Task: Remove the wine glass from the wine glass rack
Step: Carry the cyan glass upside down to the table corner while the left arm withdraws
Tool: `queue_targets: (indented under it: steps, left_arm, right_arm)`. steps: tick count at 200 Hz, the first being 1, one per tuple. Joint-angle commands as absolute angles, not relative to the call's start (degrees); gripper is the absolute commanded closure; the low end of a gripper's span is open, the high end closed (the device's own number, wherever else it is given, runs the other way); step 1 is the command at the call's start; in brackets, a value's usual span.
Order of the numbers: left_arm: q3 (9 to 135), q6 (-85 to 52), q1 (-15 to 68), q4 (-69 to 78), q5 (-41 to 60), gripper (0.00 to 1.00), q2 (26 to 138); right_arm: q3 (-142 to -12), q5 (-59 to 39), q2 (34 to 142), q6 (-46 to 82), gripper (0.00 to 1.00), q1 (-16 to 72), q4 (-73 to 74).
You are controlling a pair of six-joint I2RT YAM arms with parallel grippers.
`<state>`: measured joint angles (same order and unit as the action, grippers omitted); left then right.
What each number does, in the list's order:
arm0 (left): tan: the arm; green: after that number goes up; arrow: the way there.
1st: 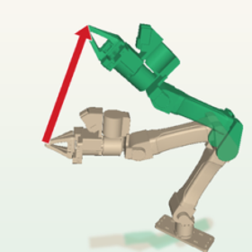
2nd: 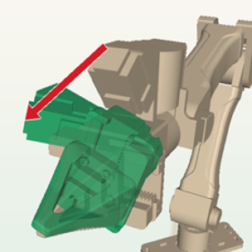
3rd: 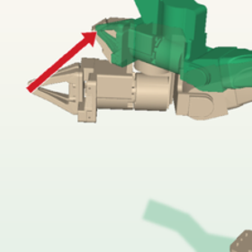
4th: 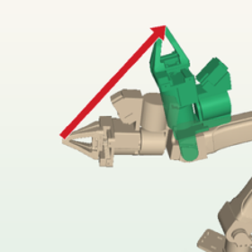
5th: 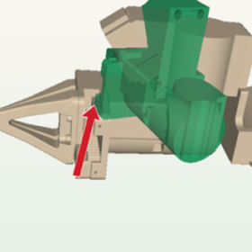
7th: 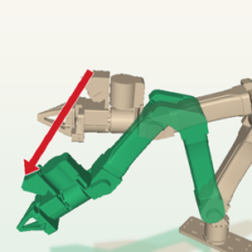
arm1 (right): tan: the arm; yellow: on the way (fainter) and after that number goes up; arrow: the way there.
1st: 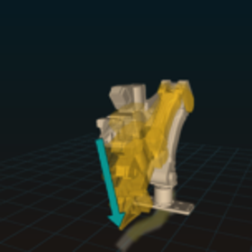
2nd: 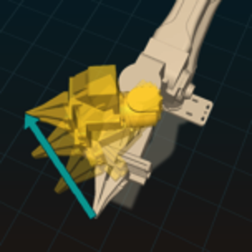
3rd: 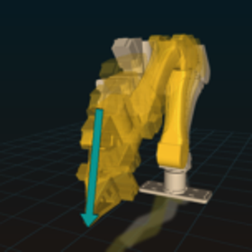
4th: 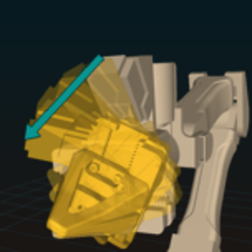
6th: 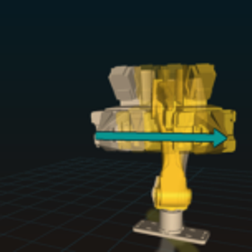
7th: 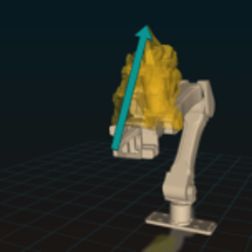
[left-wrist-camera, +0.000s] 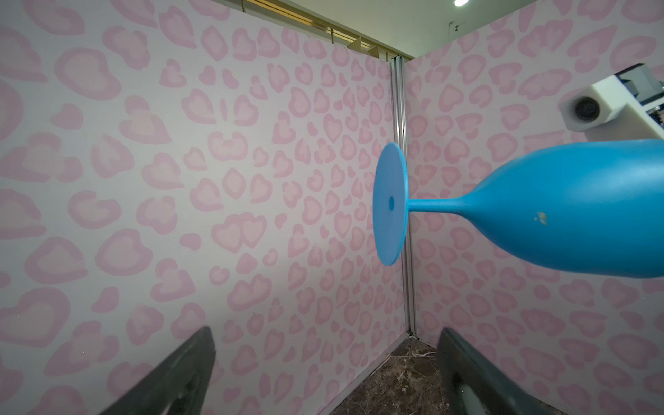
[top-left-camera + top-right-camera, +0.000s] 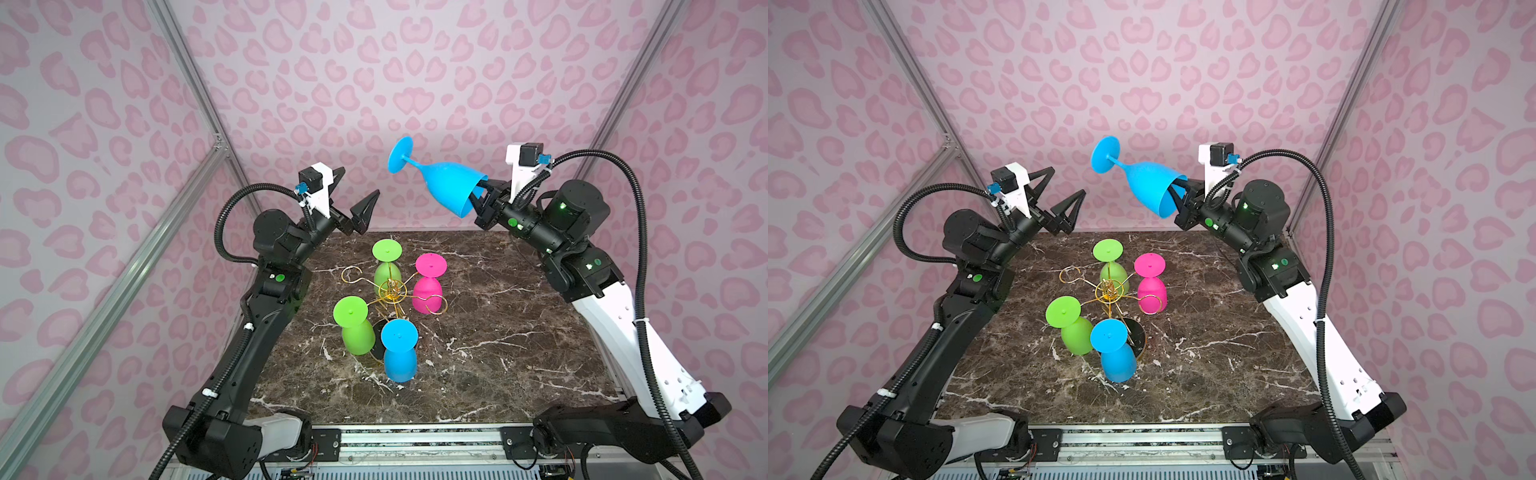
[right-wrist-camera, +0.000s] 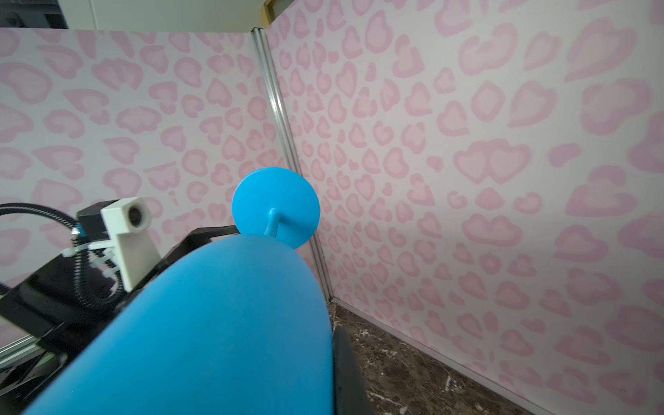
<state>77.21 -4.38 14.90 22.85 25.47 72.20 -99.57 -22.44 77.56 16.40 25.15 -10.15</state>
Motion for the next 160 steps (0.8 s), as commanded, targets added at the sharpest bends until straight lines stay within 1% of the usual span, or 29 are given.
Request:
queue_targets:
  steps: [1, 23, 38, 53, 67, 91, 110, 137, 160]
  left_arm:
    - [75.1, -3.2, 14.4, 22.6, 19.7, 0.02, 69.7]
    - [75.1, -4.0, 12.4, 17.5, 16.7, 0.02, 67.2]
    - [72.6, -8.7, 10.1, 18.5, 15.4, 0.02, 64.8]
    - [71.8, -15.0, 7.6, 16.5, 12.8, 0.02, 62.8]
    - [70.0, -18.2, 5.2, 16.2, 12.6, 0.02, 60.6]
    - [66.9, -21.2, 2.8, 16.3, 11.2, 0.03, 57.5]
    - [65.6, -21.4, 1.6, 15.3, 12.2, 0.03, 56.0]
    - [63.7, -20.1, 1.0, 13.3, 11.8, 0.03, 53.3]
    - [63.2, -17.9, 0.8, 8.7, 10.4, 0.03, 51.0]
  right_arm:
    - [-102.8, -18.0, 78.2, 13.3, 1.00, 22.4, -19.2]
    - [-110.7, -16.0, 82.4, 10.4, 1.00, 19.5, -30.8]
    - [-118.4, -14.7, 87.1, 7.4, 1.00, 18.3, -39.6]
    - [-126.8, -13.1, 92.7, 5.2, 1.00, 17.3, -48.4]
    - [-134.5, -11.4, 98.1, 3.7, 1.00, 16.4, -56.1]
    - [-144.6, -7.4, 106.0, 1.7, 1.00, 15.5, -64.0]
    - [-147.9, -5.9, 110.4, 1.6, 1.00, 14.9, -66.3]
    - [-148.1, -3.0, 114.8, 0.3, 1.00, 14.7, -68.9]
    - [-149.0, -0.7, 119.0, -0.9, 1.00, 14.4, -72.5]
